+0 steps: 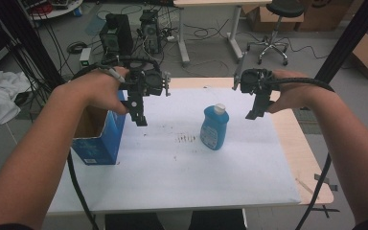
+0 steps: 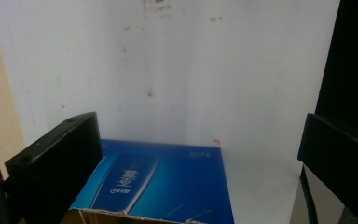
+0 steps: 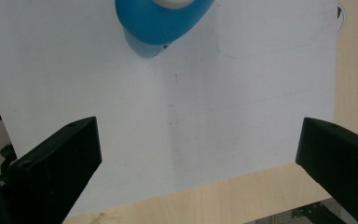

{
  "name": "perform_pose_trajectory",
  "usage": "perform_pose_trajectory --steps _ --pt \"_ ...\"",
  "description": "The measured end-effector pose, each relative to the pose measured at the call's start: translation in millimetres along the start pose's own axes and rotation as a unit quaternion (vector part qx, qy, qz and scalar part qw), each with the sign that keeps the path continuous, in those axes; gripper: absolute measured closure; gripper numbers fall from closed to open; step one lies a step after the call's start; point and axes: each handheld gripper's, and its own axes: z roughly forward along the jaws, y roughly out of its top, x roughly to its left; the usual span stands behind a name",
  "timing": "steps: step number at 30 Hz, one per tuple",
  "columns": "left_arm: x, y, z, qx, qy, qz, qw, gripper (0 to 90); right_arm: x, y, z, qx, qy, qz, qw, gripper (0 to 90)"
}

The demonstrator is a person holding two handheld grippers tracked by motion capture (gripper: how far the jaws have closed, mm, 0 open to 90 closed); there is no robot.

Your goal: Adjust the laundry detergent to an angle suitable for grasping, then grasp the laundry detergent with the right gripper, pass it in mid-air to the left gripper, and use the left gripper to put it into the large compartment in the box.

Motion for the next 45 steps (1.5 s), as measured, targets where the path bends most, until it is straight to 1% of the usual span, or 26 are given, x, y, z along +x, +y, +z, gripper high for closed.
perform_pose_trajectory --steps 4,11,12,14,16,21,29,33,37,42,45 --pt "-0.7 0.0 -0.5 0.000 0.002 -0.001 1.0000 0.1 0.1 -0.2 1.0 0.002 -0.002 0.000 1.0000 0.0" --pt "-1.2 1.9 1.1 0.002 -0.004 0.002 1.0000 0.1 -2.2 -5.2 1.3 -0.006 -0.002 0.005 1.0000 0.0" --pt "-0.2 2.6 2.3 0.006 -0.004 0.001 1.0000 0.1 -3.5 -6.7 1.8 -0.007 -0.002 0.005 1.0000 0.0" --pt "-0.4 2.3 2.9 0.005 -0.003 -0.002 1.0000 0.1 -4.3 -7.4 2.9 -0.006 -0.003 0.005 1.0000 0.0" --pt "-0.2 1.5 2.6 0.001 -0.001 -0.002 1.0000 0.1 -4.5 -7.5 3.8 -0.006 -0.001 0.005 1.0000 0.0" --pt "-0.3 0.9 2.4 0.001 -0.002 -0.001 1.0000 0.1 -4.9 -5.6 4.0 0.000 -0.002 0.001 1.0000 0.0" --pt "-3.4 3.2 2.7 0.002 0.000 0.007 1.0000 0.1 -5.4 -4.9 2.9 -0.005 -0.005 0.005 1.0000 0.0" --pt "-3.8 1.1 1.8 -0.001 0.001 0.004 1.0000 0.1 -6.2 -3.8 5.7 0.001 -0.003 0.003 1.0000 0.0" --pt "-1.3 0.2 4.6 0.001 -0.003 0.002 1.0000 0.1 -7.4 -3.5 11.4 0.005 0.001 0.000 1.0000 0.0" --pt "-1.4 1.0 9.3 0.006 -0.004 -0.002 1.0000 0.1 -9.9 -5.9 12.7 0.003 0.002 0.001 1.0000 0.0" --pt "-2.8 1.8 8.2 0.008 -0.005 -0.002 0.9999 0.1 -8.5 -8.4 12.0 0.000 0.002 0.002 1.0000 0.0"
